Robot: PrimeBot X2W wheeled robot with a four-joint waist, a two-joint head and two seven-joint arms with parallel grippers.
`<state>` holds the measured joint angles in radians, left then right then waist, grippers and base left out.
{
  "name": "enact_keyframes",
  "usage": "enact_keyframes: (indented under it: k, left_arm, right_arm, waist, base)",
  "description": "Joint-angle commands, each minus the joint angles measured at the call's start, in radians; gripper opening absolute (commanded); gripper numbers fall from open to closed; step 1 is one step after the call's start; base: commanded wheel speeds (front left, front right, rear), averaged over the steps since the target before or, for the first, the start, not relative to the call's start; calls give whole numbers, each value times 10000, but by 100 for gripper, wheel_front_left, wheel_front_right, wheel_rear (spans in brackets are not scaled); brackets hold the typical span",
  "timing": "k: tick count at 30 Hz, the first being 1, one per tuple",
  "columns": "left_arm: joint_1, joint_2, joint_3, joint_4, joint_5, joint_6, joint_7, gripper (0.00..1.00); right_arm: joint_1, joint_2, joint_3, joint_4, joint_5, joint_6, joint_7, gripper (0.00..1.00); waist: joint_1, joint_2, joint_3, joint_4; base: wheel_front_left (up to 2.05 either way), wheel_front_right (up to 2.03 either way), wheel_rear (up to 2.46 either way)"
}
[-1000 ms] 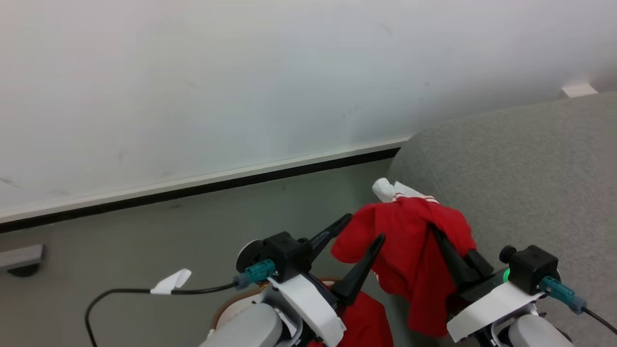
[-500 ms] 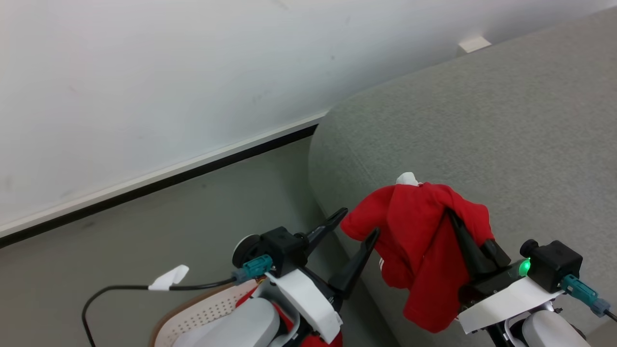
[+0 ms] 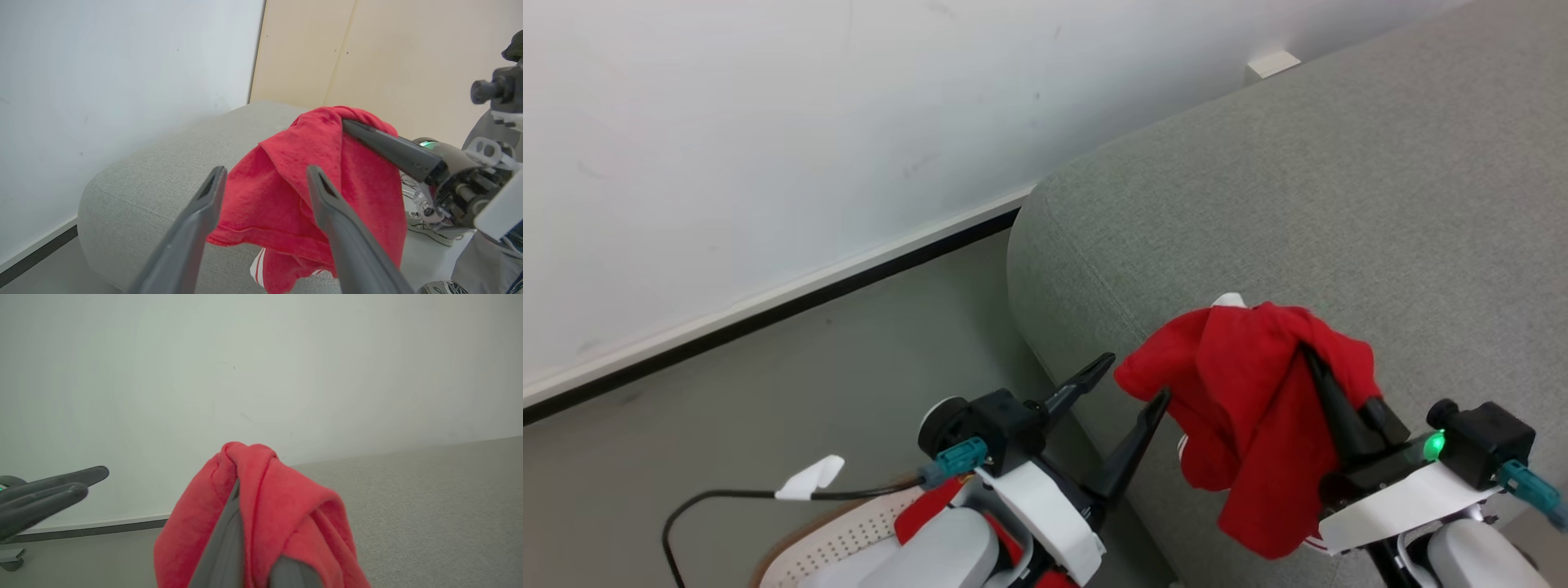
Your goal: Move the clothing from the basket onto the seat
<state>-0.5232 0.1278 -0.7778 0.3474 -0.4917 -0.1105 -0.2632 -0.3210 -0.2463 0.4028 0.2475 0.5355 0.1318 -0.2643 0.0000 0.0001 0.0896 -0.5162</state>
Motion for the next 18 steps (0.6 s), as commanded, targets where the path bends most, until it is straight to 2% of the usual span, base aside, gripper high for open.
enact_keyframes:
  k: [1,8,13,18]
  left_arm:
    - [-40,26,10,-49,229,-20,-21,100]
    - [-474,191,-113,-187,466,-100,-11,100]
    - [-892,354,-253,-290,590,-117,87,100]
    - [-1302,504,-302,-450,636,-143,205,100]
  right_arm:
    - [-198,-115,-119,-99,-150,-22,0,0]
    - [-1383,-501,-745,-26,-67,-22,0,0]
    - [-2688,-1181,-1127,411,16,-22,0,0]
    - [-4279,-2013,-1147,1411,-29,-23,0,0]
  waist:
    - [0,-1,195,88]
    - [0,-1,1250,617]
    - [0,-1,2157,1134]
    - [0,-1,2996,1653]
  base:
    - [0,0,0]
    - [0,0,0]
    - [0,0,0]
    - [0,0,0]
